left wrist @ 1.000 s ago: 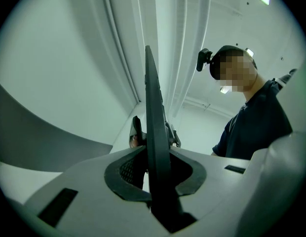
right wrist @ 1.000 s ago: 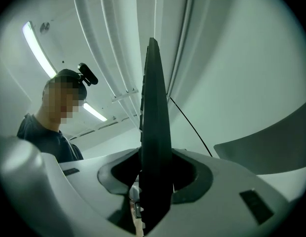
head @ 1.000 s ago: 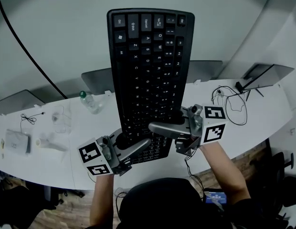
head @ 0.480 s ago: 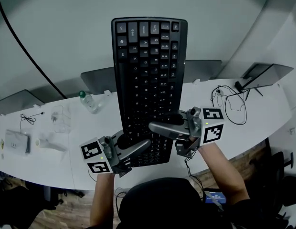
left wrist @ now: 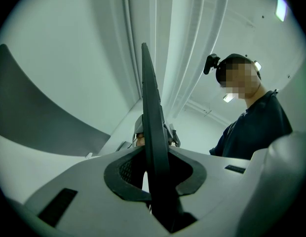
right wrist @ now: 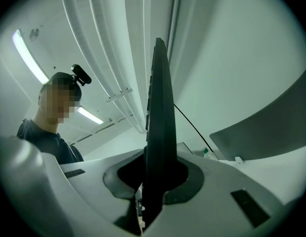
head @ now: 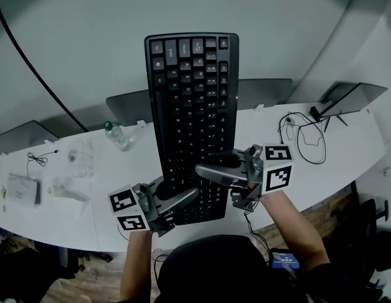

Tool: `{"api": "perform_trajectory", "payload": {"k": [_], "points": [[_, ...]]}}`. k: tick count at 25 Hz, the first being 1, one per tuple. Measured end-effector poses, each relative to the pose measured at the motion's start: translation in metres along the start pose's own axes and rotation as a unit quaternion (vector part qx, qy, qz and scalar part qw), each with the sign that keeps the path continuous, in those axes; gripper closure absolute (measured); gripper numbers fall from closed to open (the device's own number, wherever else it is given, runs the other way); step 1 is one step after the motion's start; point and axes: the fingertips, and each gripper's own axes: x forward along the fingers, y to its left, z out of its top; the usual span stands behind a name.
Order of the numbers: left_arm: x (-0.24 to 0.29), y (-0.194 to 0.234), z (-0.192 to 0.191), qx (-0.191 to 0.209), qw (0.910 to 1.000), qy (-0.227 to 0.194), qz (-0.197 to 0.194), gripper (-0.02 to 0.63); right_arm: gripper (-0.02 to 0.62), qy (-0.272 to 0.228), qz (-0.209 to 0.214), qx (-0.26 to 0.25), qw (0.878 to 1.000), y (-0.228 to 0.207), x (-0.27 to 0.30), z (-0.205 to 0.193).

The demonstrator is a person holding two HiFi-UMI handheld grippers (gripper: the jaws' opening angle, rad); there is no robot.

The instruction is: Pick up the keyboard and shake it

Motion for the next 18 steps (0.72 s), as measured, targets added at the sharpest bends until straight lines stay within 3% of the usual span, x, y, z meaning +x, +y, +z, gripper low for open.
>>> {"api": "perform_trajectory", "payload": {"k": [18], "points": [[-0.004, -0.004, -0.002, 0.0, 0.9999, 0.01, -0.003, 0.512, 0.512, 0.0, -0.001, 0.005, 1.0, 0.003, 0.003, -0.004]]}}
